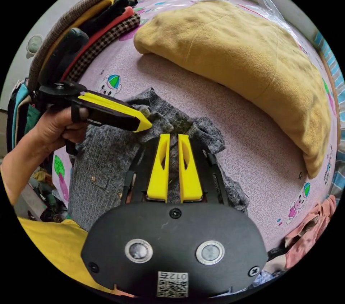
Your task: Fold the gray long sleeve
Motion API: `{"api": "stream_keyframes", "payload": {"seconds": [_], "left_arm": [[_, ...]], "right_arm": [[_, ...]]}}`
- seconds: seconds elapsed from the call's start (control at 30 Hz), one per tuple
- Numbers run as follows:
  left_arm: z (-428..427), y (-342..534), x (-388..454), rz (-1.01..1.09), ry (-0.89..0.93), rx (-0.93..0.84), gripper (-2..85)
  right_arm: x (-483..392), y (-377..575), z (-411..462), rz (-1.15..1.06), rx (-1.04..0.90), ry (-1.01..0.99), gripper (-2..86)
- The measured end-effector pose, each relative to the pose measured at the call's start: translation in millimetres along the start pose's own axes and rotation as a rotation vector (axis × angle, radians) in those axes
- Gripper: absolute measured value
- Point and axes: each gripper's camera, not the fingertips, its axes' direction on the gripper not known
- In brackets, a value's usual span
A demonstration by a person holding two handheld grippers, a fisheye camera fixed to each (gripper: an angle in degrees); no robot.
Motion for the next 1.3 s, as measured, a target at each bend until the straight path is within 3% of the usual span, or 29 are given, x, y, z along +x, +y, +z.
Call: {"api": "stream_keyframes", "payload": {"seconds": [0.3, 0.43, 0.6, 0.87, 0.93, 1.2, 1.3], "left_arm": [[16, 21, -17, -0.100, 0.104, 0.123, 0.8], [19, 30, -8, -0.039, 0.125, 0.141, 1.2], [40, 37, 49, 0.200, -0.196, 0.065, 2.3], [77, 62, 75, 0.277, -0.492, 0.070, 0.9], [67, 69, 68, 0.230, -0.459, 0.113, 0.6], [6, 136, -15, -0.043, 0.137, 0.466, 0.4], [6, 162, -30, -0.066, 0.201, 0.515, 0.4]], "right_arm": [[27, 53, -61, 0.081, 0.259, -0.252, 2.1], [31, 59, -67, 0.107, 0.258, -0.296, 1.9], [32, 74, -80, 0.139, 0.292, -0.316, 1.9], [27, 100, -99, 0.165, 0.305, -0.329, 2.0], [24, 104, -104, 0.162, 0.307, -0.332, 1.9], [-1, 110, -122, 0.140, 0.316, -0.379, 1.8], [-14, 103, -118, 0.126, 0.278, -0.385, 1.8]]}}
